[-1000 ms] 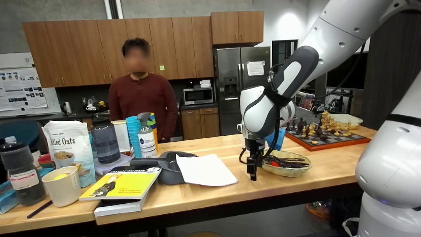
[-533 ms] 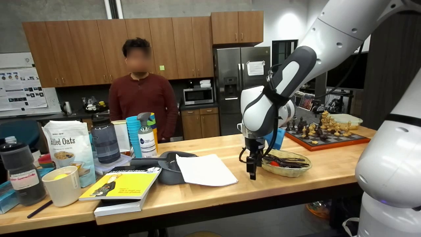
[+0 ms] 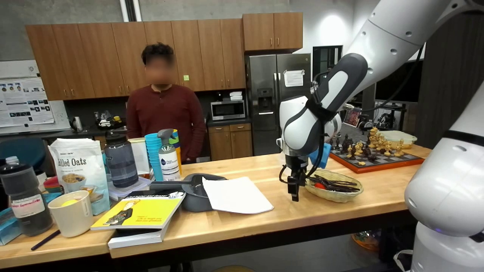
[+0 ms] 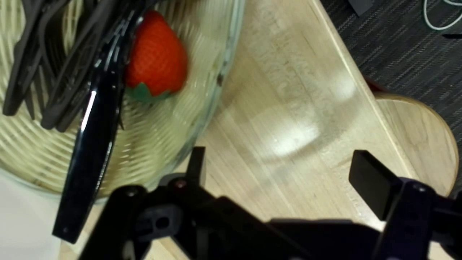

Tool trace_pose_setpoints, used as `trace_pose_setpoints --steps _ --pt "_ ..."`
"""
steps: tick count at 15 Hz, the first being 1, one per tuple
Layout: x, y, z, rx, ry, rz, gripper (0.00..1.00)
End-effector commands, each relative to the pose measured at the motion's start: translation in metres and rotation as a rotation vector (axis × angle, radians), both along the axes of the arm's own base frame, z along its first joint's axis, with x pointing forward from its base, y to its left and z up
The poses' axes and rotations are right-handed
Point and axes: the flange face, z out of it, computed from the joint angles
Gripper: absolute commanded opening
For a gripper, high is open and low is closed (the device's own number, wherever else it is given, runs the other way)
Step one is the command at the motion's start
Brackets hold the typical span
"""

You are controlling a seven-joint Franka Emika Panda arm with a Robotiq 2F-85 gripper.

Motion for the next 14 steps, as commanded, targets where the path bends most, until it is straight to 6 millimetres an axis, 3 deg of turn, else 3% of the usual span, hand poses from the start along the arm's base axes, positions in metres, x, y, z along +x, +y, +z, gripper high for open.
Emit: trace_pose_setpoints --steps 1,5,10,14 --pt "0.0 -0.014 0.01 -0.041 -0.03 -0.028 1.0" --pt "0.001 -0.018 0.014 -0.054 -0.043 -0.03 1.0" --pt "-0.003 -0.007 0.031 -0.025 -0.102 0.006 1.0" --pt "0.003 -0.02 0.047 -0.014 -0.17 -0.115 1.0"
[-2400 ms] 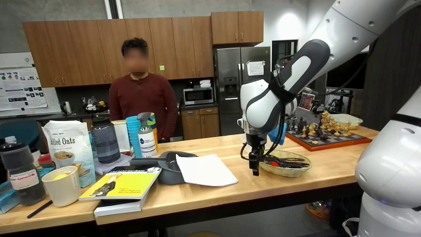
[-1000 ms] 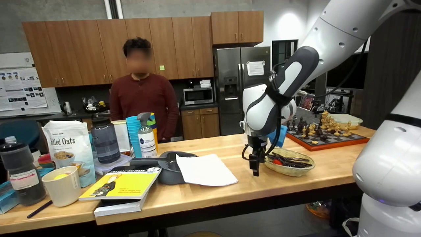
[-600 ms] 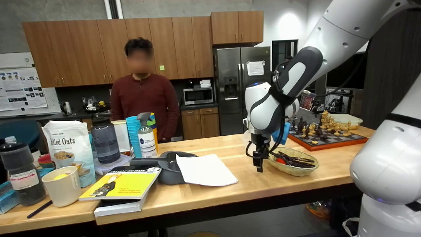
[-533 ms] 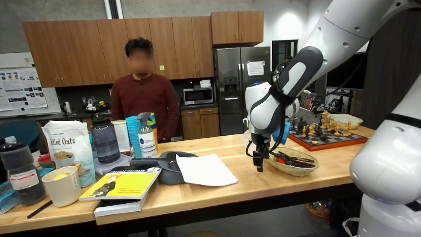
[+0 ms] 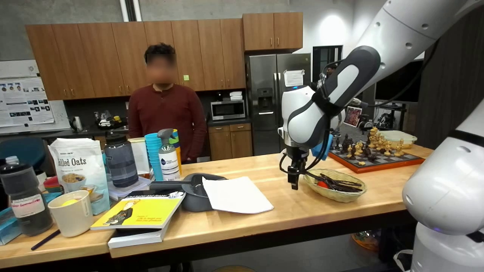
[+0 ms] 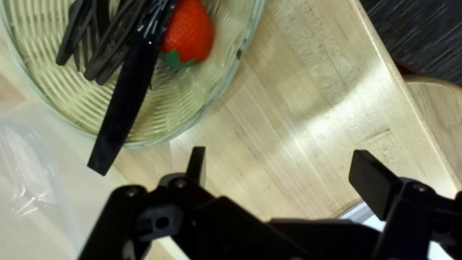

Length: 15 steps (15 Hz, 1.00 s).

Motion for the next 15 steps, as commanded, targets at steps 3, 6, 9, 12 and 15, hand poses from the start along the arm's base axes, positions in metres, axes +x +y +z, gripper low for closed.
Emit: trace_pose_setpoints --steps 3,6,9,12,15 --pt "0.008 -0.032 0.02 0.021 -0.109 -0.253 1.0" --pt "0.014 -0.047 0.019 0.023 -0.146 -0.412 1.0" --pt "0.017 -0.054 0.017 0.006 -0.169 -0.514 1.0" --pt "0.019 -0.057 0.014 -0.003 -0.179 -0.571 1.0" --pt "0.019 -0.057 0.012 -0.013 -0.184 -0.589 1.0"
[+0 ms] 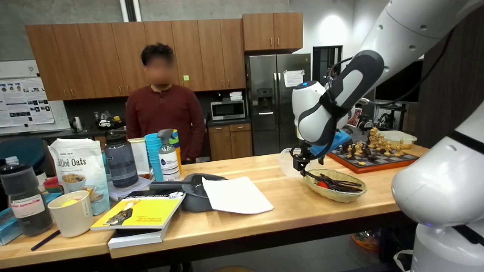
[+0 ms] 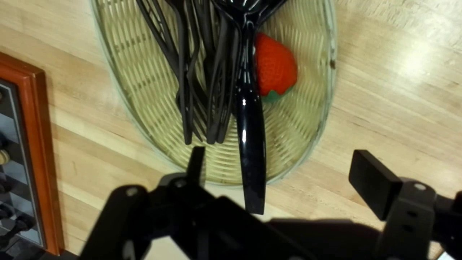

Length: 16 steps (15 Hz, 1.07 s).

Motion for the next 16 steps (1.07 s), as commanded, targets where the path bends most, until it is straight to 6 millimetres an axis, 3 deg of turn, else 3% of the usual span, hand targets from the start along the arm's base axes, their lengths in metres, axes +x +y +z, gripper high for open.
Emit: trace_pose_setpoints --steps 1,6,10,16 --pt "0.001 -0.001 -0.002 -0.02 -0.014 -0.026 1.0" --pt "-0.002 0.012 -0.017 -0.028 0.017 -0.001 1.0" --pt "-0.006 0.023 -0.041 -0.046 0.075 0.021 1.0" --pt "-0.007 0.024 -0.056 -0.052 0.11 0.021 1.0"
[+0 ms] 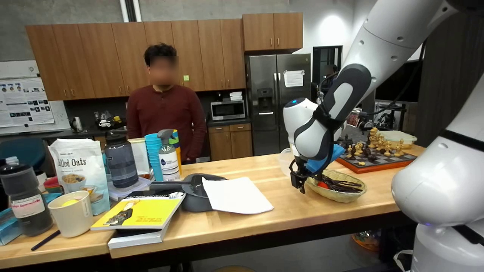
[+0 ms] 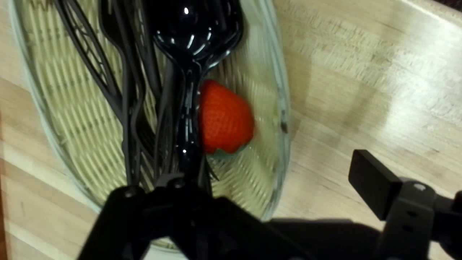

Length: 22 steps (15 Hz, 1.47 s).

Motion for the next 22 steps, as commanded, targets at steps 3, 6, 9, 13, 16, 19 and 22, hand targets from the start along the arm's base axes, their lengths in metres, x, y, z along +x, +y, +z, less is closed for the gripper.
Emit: trace_pose_setpoints --steps 3,6,9,13,16,19,22 --pt "0.001 -0.001 -0.005 -0.014 -0.001 0.004 1.0" --pt "0.001 -0.001 -0.003 -0.013 -0.005 0.006 1.0" --pt "0.001 0.002 0.001 -0.017 -0.018 0.016 1.0" --pt "-0.002 0.01 0.005 -0.027 -0.032 0.045 1.0" --pt "-0.007 0.018 0.006 -0.036 -0.036 0.075 1.0" --pt "-0.009 0.024 0.005 -0.039 -0.034 0.091 1.0" --pt "-0.007 0.024 0.003 -0.033 -0.026 0.092 1.0"
